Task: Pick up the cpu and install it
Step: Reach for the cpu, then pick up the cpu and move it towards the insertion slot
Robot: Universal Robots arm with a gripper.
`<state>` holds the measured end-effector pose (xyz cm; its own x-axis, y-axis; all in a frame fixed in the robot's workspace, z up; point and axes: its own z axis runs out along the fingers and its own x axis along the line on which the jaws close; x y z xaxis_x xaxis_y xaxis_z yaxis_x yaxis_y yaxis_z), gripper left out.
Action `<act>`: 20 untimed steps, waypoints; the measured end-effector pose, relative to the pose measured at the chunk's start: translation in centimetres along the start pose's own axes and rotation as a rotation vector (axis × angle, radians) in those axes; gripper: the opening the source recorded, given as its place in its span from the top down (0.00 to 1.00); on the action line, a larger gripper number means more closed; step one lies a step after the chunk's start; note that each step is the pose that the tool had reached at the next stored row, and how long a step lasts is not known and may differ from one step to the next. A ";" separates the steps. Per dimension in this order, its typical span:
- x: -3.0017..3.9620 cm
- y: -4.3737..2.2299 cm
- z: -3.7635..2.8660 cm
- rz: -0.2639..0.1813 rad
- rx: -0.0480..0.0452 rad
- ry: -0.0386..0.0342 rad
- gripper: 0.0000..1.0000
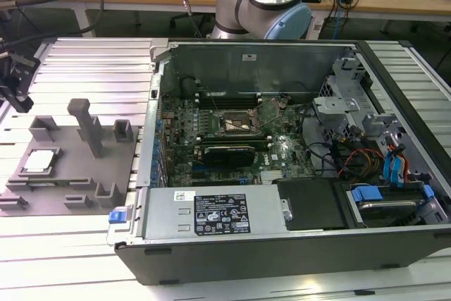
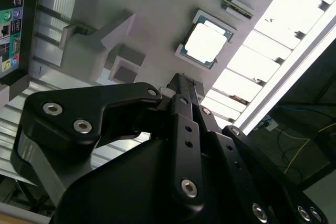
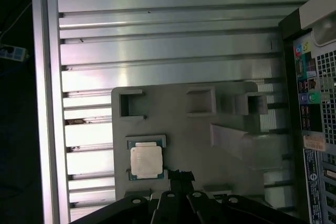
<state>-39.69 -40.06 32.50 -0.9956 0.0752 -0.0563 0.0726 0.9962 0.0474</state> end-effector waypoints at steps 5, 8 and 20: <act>-0.01 -0.13 0.05 0.000 0.0000 -0.0001 0.89; -0.01 -0.19 0.05 0.000 0.0000 -0.0001 0.89; 0.01 -0.43 0.36 0.000 0.0001 0.0001 0.89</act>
<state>-39.71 -40.47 32.12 -0.9956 0.0753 -0.0561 0.0727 0.9962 0.0473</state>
